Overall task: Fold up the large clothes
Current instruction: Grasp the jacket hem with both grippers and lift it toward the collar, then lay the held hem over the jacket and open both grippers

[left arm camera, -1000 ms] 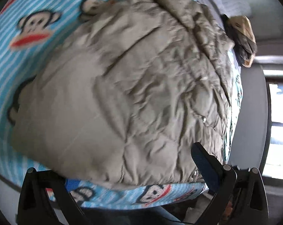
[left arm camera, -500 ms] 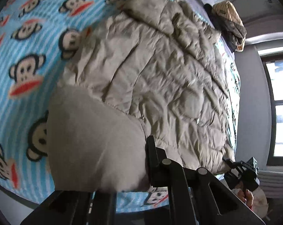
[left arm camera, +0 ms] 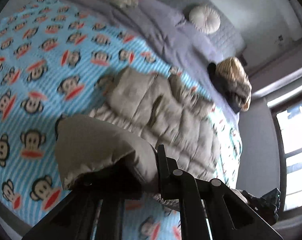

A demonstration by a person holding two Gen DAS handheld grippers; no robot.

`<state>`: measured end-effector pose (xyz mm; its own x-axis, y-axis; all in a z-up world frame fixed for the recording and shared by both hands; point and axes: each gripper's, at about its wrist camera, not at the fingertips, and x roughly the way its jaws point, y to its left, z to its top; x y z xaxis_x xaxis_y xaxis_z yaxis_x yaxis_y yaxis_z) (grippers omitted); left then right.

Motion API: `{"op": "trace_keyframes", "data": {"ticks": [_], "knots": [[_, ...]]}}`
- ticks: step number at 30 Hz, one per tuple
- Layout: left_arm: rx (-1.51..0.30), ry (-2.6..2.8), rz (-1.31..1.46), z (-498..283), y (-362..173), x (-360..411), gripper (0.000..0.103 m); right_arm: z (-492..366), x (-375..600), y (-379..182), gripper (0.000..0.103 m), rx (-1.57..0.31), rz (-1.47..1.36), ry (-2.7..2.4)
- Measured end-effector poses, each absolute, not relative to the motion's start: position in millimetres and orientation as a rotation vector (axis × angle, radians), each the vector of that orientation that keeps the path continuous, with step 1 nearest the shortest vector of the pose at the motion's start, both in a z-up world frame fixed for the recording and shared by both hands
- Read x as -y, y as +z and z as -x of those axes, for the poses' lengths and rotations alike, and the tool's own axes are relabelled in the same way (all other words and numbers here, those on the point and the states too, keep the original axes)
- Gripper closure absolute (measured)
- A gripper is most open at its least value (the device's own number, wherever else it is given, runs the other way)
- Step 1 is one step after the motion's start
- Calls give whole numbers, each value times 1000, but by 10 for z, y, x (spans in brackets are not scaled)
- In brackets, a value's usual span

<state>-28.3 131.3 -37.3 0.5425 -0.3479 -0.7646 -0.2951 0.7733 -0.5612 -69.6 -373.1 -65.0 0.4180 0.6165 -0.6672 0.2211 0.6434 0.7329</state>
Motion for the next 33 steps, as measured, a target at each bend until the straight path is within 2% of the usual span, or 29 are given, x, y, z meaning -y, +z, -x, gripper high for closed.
{"op": "trace_keyframes", "data": {"ticks": [9,15,25,33], "knots": [[-989,-100,632,-642,-73,-1348,91,-187,3604,-120,95,-1042,-742,311],[-1031,-98,580,-1376,-196,-1389,91,-729,3479,-61,95,-1038,-678,284],[-1126,-72,477,-2458,-1070,-1254,91,-1805,3483,-813,95,-1172,-681,191],[-1169,4,363,-2818,-1737,-1118,91,-2282,3410,-1573,95,-1241,-682,126]]}}
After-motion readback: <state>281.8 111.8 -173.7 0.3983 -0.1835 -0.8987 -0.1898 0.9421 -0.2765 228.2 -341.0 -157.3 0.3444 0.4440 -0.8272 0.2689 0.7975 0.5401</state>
